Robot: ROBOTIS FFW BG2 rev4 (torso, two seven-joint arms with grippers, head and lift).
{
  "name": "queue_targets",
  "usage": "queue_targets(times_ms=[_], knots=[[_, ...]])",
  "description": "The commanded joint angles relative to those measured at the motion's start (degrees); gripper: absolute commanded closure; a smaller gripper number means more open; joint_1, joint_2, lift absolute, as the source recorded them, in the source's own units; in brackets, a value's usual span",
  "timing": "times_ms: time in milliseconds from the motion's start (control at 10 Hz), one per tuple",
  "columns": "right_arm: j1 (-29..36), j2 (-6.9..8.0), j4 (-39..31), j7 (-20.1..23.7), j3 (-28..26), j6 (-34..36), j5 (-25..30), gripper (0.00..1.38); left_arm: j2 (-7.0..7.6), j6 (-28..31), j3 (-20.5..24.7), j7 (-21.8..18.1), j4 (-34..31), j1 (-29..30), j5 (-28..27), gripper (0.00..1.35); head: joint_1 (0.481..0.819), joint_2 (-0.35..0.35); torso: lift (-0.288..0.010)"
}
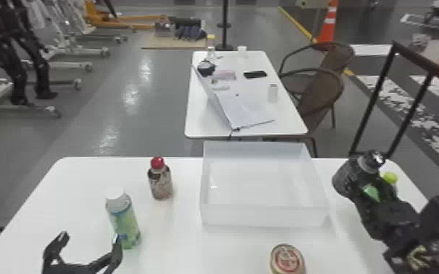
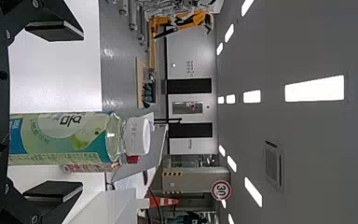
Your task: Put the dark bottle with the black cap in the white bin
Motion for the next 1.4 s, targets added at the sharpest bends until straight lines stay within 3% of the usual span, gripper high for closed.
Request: queue_targets(times_ms=[0, 200, 600, 900, 1100, 1200, 1300], knots=[[-4.2, 0.59, 6.0, 1.1, 0.6, -1.4, 1.1, 0.81, -0.15, 0.0, -0.1, 0.0, 0.1, -0.1, 0.0, 0.17, 0.549, 0.000, -0.100], [-8.3, 1.47, 12.7, 2.0, 1.7, -3.1, 1.1, 0.81, -0.15, 0.0, 0.0, 0.0, 0.1, 0.0, 0.0, 0.17, 0.549, 0.000, -0.100], [-16.2, 1.73, 24.4, 2.9, 7.3, -6.4, -2.6, 0.81, -0.15, 0.2, -0.3, 0.0, 0.4, -0.2, 0.0, 0.17, 0.549, 0.000, -0.100], [-20.6, 4.63, 31.1, 5.3, 8.9, -7.9, -4.0, 0.81, -0.15, 0.2, -0.5, 0.0, 0.8, -0.3, 0.3, 0.17, 0.549, 0.000, -0.100], [-21.1, 5.95, 31.7, 5.5, 8.9, -7.9, -3.2, 0.81, -0.15, 0.3, -0.6, 0.0, 1.0, -0.4, 0.3, 0.17, 0.549, 0.000, -0.100], [-20.9, 5.95, 31.7, 5.5, 8.9, -7.9, -2.8, 0.74, -0.15, 0.2, -0.6, 0.0, 1.0, -0.4, 0.4, 0.17, 0.549, 0.000, -0.100], [-20.6, 5.95, 31.4, 5.4, 8.9, -7.9, -2.6, 0.56, -0.15, 0.2, -0.6, 0.0, 1.0, -0.4, 0.4, 0.17, 0.549, 0.000, -0.100]])
